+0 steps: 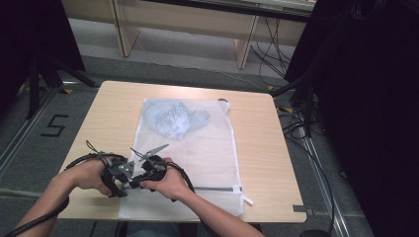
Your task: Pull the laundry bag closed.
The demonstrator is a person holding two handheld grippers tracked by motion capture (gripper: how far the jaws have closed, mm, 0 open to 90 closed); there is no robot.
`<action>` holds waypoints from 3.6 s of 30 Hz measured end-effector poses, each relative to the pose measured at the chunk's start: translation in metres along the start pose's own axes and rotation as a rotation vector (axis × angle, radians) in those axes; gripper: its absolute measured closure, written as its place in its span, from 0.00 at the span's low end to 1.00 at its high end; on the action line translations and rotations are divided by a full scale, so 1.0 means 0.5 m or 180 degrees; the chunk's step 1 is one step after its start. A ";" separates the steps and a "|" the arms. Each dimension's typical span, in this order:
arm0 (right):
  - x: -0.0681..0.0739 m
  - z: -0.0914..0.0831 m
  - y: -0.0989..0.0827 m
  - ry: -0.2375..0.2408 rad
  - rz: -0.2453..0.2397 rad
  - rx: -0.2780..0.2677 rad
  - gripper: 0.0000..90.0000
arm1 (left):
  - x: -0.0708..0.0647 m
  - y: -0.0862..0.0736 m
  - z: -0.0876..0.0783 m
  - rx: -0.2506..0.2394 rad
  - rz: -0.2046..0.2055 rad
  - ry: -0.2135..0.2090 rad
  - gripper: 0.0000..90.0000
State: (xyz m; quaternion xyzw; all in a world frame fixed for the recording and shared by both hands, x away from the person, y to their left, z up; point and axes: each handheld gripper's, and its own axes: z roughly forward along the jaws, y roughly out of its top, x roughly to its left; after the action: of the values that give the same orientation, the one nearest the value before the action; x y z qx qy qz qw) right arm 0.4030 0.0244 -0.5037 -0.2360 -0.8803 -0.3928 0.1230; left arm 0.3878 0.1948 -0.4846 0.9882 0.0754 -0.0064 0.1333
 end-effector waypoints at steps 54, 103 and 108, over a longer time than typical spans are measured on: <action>-0.011 0.014 -0.015 0.0322 0.0678 -0.0231 0.97 | 0.000 0.005 -0.004 0.0069 0.0052 0.0113 0.80; -0.012 -0.047 -0.049 0.0196 0.0956 -0.0116 0.97 | -0.010 0.025 -0.002 0.0253 0.0027 0.0099 0.91; -0.012 -0.053 -0.050 0.0154 0.0928 -0.0066 0.97 | -0.009 0.026 -0.002 0.0257 0.0024 0.0105 0.91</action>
State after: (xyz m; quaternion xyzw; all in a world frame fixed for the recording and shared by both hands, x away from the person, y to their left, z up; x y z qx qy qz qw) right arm 0.3963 -0.0118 -0.5044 -0.3531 -0.8293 -0.3855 0.1974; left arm 0.3851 0.1821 -0.4801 0.9930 0.0736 0.0074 0.0921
